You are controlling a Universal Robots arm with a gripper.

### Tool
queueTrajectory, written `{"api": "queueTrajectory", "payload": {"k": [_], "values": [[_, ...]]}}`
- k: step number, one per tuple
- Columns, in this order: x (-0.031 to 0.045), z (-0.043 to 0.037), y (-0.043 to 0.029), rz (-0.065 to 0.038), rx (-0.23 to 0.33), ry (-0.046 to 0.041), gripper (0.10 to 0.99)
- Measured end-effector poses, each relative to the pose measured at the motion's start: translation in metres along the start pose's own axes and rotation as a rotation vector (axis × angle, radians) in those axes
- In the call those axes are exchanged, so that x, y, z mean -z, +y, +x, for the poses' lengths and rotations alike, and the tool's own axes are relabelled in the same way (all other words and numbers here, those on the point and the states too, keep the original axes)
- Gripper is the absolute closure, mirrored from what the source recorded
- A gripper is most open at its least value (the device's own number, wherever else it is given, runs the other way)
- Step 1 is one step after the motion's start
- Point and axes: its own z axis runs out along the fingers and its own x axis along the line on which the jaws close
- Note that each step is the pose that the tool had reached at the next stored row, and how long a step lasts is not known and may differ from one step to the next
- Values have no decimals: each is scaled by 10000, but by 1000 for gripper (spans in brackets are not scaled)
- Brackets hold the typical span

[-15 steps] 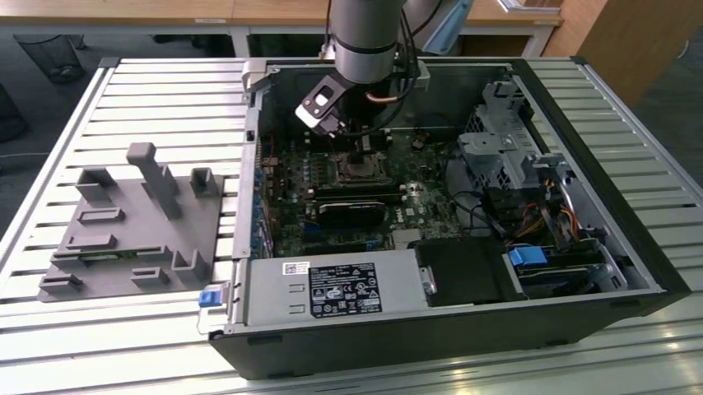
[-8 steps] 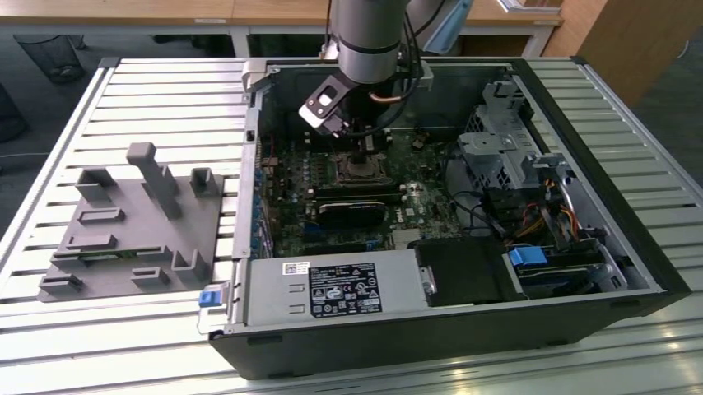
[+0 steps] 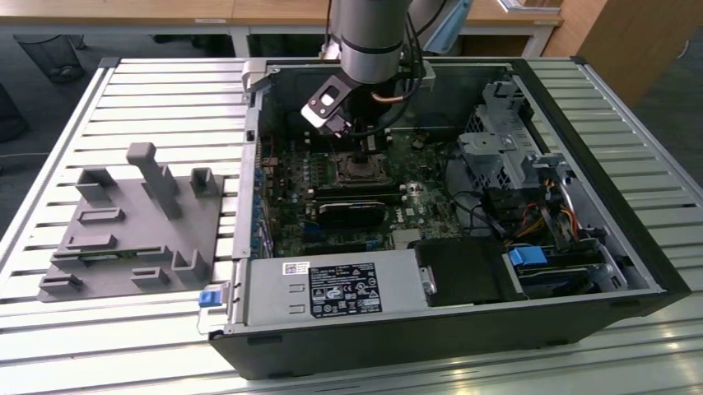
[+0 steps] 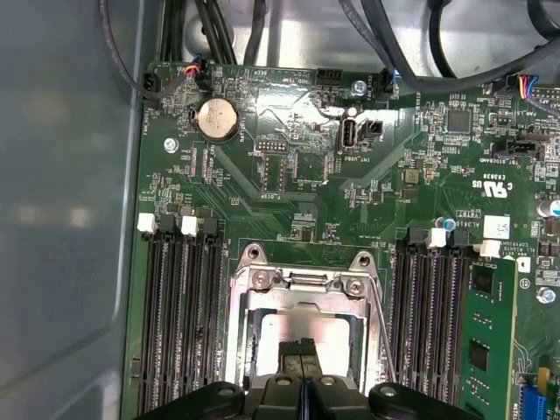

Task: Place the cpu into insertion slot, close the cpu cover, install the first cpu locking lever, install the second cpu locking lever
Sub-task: 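Install the first cpu locking lever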

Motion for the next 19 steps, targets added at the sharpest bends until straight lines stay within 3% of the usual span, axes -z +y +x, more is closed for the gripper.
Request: {"api": "queueTrajectory", "payload": {"k": [19], "values": [[116, 3, 4, 1, 0, 2, 965]]}}
